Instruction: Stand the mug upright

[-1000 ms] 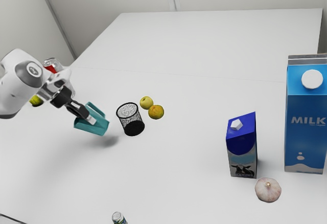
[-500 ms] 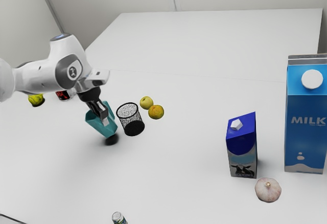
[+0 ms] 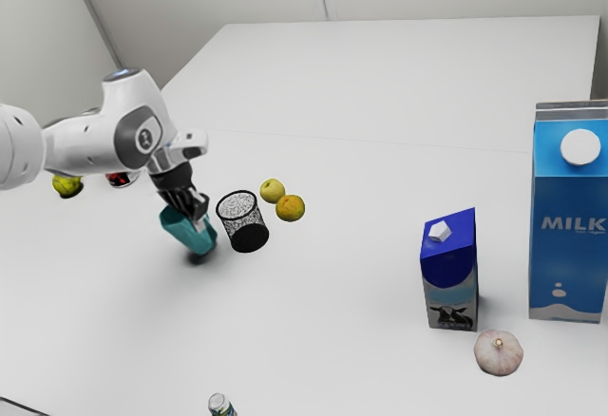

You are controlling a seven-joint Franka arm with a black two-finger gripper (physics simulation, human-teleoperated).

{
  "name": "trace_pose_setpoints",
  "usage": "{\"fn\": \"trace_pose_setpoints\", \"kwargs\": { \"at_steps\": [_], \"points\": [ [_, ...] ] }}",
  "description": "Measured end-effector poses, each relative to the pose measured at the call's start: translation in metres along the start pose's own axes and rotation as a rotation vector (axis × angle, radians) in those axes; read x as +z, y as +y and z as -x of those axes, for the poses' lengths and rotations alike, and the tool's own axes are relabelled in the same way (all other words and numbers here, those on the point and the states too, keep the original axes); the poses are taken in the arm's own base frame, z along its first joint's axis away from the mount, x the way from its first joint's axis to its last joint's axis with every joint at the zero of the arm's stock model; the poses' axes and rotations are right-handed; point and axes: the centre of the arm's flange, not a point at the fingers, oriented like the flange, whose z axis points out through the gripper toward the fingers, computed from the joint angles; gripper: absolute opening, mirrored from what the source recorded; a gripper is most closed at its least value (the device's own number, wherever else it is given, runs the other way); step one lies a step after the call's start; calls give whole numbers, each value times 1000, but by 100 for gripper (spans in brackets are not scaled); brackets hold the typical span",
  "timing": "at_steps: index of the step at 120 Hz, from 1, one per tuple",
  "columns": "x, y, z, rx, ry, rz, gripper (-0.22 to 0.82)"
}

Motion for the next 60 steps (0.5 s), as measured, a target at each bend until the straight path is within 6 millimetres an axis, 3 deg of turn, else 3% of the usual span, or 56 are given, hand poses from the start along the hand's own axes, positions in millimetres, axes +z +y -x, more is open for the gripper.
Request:
{"fn": "trace_pose_setpoints", "kwargs": {
  "at_steps": [60],
  "points": [
    [16, 3, -14, -67, -13, -7, -18]
  ]
}}
